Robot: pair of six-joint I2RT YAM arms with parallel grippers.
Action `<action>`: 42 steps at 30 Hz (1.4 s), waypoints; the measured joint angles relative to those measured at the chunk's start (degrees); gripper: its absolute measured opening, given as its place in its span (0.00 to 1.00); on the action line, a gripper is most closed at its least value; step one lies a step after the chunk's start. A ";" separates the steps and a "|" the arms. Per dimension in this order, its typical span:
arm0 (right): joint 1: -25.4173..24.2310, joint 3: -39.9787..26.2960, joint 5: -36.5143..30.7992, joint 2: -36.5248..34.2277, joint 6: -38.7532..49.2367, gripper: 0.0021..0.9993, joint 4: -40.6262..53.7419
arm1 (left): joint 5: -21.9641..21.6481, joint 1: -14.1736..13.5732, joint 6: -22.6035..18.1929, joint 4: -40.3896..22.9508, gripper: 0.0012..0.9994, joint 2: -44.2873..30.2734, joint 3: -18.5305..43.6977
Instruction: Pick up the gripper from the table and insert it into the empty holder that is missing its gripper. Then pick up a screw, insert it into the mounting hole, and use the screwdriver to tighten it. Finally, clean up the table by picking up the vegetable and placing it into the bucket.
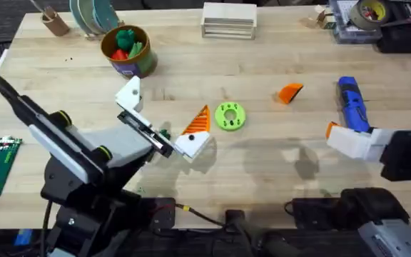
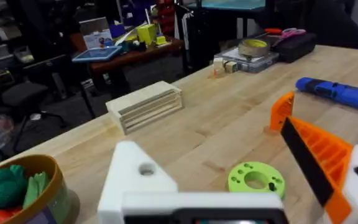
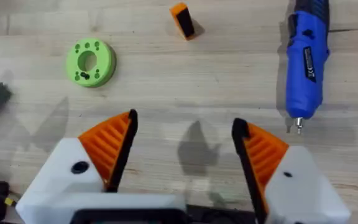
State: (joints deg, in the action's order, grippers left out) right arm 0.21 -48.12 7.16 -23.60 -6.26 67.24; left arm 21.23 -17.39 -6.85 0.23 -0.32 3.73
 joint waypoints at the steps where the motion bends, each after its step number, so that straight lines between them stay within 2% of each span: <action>1: 0.00 0.00 0.00 -0.02 -0.02 0.99 0.00 | 0.15 0.00 0.00 0.00 0.99 0.00 -0.10; 4: 0.00 0.00 0.00 0.00 0.00 0.99 0.00 | 2.01 0.00 0.00 0.22 0.99 0.02 -1.65; 7: 0.00 0.00 0.00 0.00 -0.01 0.99 0.01 | 5.20 0.00 0.06 -3.15 0.99 0.01 -3.31; 10: 0.00 0.00 0.00 0.00 -0.02 0.99 0.01 | 7.33 -0.07 0.18 -3.19 0.99 0.02 -3.35; 15: 0.00 0.00 0.00 -0.01 -0.02 0.99 0.00 | 8.86 -0.07 0.20 -3.19 0.99 0.02 -3.35; 36: 0.00 0.00 0.00 -0.01 -0.02 0.99 0.00 | 9.45 -0.07 0.20 -3.19 0.99 0.01 -3.35; 42: 0.00 0.00 -2.35 -0.01 0.29 0.99 0.04 | 9.45 -0.07 0.20 -3.15 0.99 0.02 -3.35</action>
State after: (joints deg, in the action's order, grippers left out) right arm 0.21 -48.12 4.81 -23.61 -5.97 67.29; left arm 30.68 -17.45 -6.66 -2.92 -0.30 0.38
